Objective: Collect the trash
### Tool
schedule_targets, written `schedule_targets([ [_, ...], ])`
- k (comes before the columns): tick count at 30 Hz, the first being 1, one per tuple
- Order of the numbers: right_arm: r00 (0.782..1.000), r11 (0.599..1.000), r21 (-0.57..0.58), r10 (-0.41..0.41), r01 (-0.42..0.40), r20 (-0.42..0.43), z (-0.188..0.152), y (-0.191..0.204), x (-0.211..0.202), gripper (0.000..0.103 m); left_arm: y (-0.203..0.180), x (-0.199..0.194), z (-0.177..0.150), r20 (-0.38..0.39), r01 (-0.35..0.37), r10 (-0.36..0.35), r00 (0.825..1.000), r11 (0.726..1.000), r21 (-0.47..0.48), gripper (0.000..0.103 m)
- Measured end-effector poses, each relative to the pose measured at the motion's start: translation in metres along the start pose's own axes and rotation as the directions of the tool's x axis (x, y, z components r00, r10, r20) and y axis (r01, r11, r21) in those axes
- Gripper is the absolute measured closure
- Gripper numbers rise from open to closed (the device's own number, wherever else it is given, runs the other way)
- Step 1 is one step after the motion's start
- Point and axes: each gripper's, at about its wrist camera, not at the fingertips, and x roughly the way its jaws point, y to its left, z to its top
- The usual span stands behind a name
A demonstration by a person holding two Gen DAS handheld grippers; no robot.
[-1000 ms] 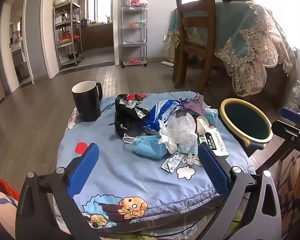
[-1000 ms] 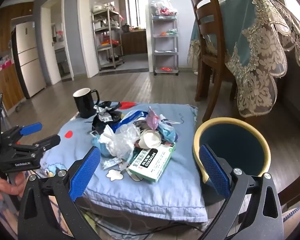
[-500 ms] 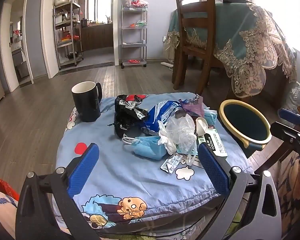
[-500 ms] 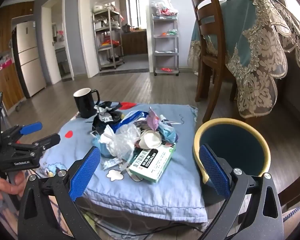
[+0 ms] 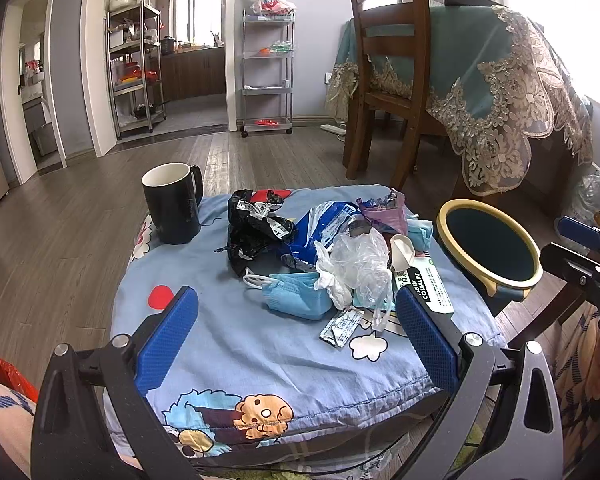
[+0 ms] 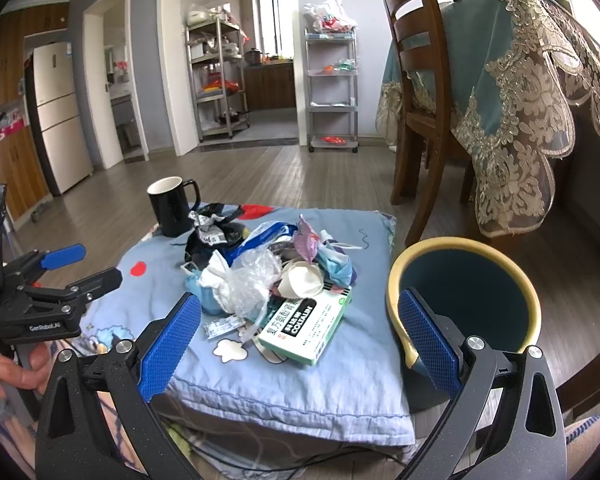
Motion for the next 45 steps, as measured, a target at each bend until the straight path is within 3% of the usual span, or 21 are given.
schedule_targets([
  [37, 1.0, 1.0, -0.005, 0.0, 0.0, 0.002, 0.001, 0.001, -0.001, 0.005, -0.002, 0.001, 0.001, 0.001, 0.003, -0.003, 1.0, 1.0, -0.007, 0.006],
  [45, 1.0, 1.0, 0.009, 0.017, -0.017, -0.005, 0.005, -0.001, -0.002, 0.005, 0.008, 0.008, 0.02, -0.028, 0.016, -0.017, 0.999, 0.998, -0.058, 0.006],
])
